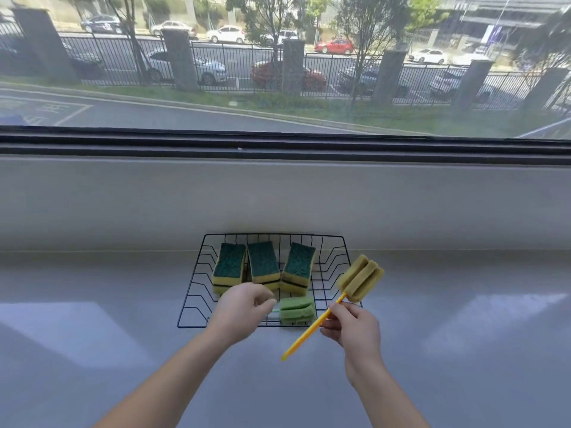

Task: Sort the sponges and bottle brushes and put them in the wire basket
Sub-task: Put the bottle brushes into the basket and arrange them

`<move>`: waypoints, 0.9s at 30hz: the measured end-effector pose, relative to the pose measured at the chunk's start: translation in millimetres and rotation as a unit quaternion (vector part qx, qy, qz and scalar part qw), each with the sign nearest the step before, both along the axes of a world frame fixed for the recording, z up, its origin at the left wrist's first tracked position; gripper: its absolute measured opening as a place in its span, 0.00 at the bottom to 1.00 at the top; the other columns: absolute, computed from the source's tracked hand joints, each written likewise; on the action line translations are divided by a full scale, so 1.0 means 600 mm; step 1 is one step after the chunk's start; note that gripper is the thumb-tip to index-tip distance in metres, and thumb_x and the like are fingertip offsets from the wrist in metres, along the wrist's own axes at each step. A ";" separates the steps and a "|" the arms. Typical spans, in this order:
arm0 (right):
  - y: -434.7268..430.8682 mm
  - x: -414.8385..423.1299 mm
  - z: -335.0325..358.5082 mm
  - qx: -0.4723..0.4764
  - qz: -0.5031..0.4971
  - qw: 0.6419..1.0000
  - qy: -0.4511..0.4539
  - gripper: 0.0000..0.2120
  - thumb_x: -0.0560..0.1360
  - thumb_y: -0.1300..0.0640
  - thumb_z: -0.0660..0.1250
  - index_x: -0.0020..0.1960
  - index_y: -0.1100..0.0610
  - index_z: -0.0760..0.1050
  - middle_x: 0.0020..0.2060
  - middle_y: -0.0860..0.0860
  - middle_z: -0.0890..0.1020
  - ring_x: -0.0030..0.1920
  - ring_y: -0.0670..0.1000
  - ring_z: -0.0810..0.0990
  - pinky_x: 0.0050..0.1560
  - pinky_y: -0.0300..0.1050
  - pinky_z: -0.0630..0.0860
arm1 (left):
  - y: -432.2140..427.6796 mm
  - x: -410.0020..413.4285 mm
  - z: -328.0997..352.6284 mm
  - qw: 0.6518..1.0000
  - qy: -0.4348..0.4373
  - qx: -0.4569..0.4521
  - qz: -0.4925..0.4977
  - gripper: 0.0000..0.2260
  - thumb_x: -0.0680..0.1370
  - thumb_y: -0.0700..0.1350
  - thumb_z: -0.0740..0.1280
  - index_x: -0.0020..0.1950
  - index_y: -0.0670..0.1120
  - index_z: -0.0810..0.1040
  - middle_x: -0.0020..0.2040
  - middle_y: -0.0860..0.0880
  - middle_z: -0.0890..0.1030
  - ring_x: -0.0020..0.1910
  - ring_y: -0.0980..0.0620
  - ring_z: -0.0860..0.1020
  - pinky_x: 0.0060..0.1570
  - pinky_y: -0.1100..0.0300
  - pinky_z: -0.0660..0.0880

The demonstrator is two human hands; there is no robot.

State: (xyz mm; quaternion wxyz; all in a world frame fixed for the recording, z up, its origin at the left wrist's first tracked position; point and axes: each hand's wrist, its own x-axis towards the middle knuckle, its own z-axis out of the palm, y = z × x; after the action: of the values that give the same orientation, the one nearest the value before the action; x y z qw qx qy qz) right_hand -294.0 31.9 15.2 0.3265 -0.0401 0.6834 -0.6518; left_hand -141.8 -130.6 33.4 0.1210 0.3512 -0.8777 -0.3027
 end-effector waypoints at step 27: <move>-0.041 -0.032 0.012 0.121 0.165 0.965 0.161 0.11 0.80 0.57 0.64 0.45 0.49 0.84 0.39 0.45 0.85 0.45 0.50 0.82 0.52 0.51 0.79 | -0.092 0.057 -0.035 0.976 -0.126 -0.178 -0.029 0.07 0.79 0.47 0.66 0.53 0.55 0.83 0.46 0.56 0.79 0.47 0.54 0.72 0.42 0.61 0.72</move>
State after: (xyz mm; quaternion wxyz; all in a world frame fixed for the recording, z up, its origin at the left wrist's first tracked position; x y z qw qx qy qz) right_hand -313.4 7.2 22.5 0.3178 -0.2168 0.7847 -0.4860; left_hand -107.9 -185.6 12.2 0.0616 0.3340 -0.9354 -0.0985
